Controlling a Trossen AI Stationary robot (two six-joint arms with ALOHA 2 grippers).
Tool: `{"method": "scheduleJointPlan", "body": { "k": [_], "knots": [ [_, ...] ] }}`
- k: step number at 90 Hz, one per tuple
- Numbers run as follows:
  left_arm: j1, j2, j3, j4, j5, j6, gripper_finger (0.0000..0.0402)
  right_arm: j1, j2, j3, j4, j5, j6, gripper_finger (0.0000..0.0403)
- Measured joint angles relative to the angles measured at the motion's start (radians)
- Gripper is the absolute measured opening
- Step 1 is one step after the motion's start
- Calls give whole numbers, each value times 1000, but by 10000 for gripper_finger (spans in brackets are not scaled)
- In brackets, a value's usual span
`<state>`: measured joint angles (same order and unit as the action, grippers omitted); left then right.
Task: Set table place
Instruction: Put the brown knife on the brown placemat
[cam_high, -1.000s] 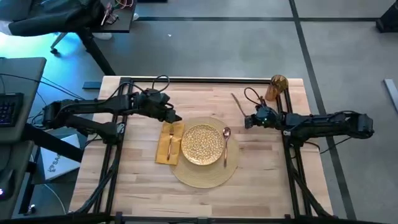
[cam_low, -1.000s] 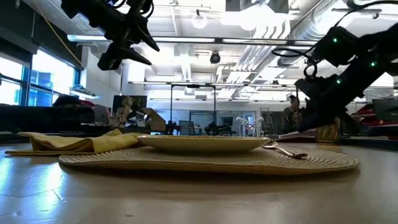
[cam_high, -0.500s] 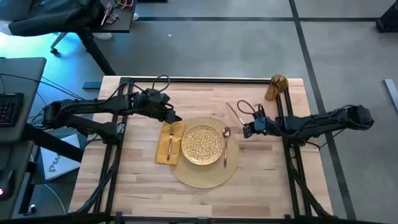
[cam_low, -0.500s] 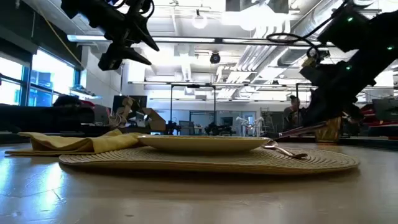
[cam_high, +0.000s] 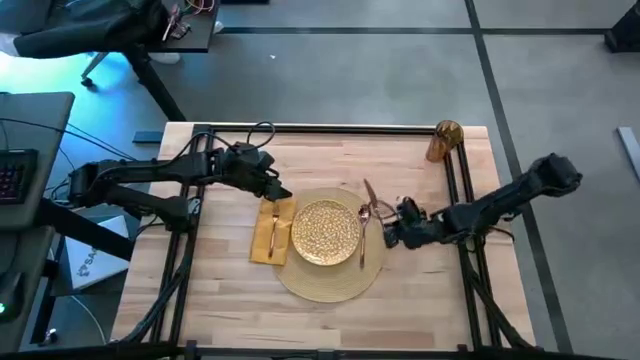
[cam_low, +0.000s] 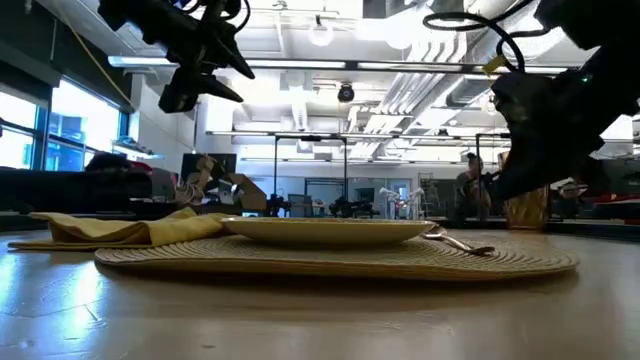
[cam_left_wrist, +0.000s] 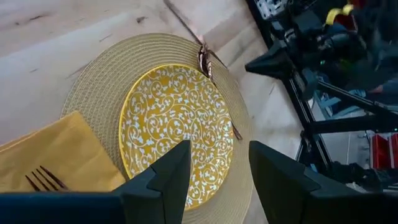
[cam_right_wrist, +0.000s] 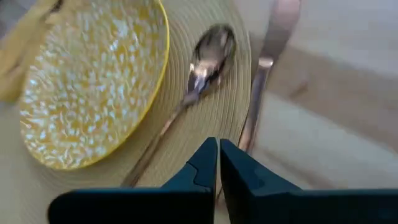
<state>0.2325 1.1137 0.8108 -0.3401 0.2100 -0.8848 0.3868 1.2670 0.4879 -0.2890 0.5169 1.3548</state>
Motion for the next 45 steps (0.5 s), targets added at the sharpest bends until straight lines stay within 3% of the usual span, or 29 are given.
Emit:
{"method": "scheduleJointPlan", "body": {
  "k": [22, 45],
  "knots": [
    [0, 0, 0, 0, 32, 32, 147, -71, 71, 39, -61, -37, 32, 8],
    [0, 0, 0, -7, 56, 38, 147, -119, 88, 39, -23, -117, -230, 107]
  ]
}}
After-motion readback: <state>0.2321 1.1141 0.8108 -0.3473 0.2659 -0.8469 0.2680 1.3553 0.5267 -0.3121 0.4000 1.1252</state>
